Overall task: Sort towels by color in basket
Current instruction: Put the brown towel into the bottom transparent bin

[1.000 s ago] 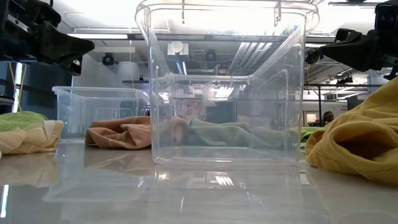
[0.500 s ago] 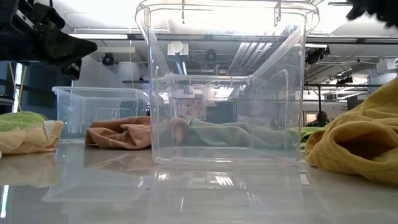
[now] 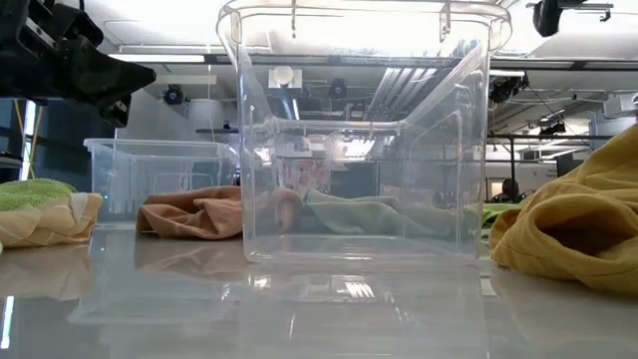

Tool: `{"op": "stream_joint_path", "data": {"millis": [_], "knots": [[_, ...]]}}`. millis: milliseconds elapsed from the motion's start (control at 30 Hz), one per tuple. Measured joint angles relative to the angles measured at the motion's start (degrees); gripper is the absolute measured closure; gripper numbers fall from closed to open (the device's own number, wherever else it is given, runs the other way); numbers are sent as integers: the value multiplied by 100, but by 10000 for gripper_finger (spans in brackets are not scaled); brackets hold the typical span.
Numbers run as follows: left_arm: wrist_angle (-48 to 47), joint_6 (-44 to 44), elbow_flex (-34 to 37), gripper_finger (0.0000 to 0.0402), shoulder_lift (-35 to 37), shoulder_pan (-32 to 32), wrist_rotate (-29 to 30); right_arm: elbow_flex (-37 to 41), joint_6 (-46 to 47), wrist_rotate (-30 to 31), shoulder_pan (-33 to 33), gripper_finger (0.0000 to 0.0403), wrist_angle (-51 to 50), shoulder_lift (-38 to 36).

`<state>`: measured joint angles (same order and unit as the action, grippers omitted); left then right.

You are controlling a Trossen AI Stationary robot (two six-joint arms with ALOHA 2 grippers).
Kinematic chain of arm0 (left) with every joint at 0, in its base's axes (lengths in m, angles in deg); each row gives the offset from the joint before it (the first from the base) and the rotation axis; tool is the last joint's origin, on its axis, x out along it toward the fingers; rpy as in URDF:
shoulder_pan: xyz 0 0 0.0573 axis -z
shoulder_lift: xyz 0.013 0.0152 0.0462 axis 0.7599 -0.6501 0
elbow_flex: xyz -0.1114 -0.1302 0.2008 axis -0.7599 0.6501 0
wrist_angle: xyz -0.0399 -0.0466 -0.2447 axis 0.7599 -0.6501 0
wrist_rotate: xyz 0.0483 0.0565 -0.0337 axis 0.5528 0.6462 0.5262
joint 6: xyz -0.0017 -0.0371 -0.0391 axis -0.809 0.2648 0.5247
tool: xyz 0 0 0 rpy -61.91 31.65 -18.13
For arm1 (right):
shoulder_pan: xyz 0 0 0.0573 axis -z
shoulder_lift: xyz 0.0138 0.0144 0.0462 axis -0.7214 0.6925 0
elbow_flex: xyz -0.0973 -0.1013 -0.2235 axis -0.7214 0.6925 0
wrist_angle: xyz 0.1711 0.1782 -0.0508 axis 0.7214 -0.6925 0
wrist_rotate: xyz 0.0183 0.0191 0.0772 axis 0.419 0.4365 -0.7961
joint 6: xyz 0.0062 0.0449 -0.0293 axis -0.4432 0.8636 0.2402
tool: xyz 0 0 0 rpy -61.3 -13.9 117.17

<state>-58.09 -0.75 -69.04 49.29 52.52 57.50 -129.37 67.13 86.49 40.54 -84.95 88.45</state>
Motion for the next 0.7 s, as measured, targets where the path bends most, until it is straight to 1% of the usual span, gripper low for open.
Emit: {"op": "stream_joint_path", "data": {"millis": [67,100,200,267,333,400,467,533,600,700], "knots": [[1,0,2,400,-1,0,-1,-387,488,-597,0,401,-662,402],[0,0,1,400,-1,0,-1,-539,749,-997,-2,401,-897,572],[0,-4,0,400,0,0,-2,-805,1294,-1857,-4,401,-1211,1086],[1,-3,1,400,0,0,-2,-938,1476,-2142,-4,401,-1522,1404],[0,-7,2,400,1,0,-2,-1045,1791,-2205,-20,400,-2078,1717],[0,-9,1,400,0,0,-2,-1112,1725,-2326,-84,391,-2572,2038],[-2,-13,0,400,0,0,-2,-1126,1478,-2477,-189,372,-3013,2350],[-2,-15,1,400,1,0,-2,-1116,1351,-2609,-323,343,-3365,2654],[-4,-10,2,400,1,0,-3,-1116,1074,-2701,-487,306,-3527,2977],[-4,-4,0,400,1,0,-4,-1116,701,-2716,-812,245,-3511,3473]]}}
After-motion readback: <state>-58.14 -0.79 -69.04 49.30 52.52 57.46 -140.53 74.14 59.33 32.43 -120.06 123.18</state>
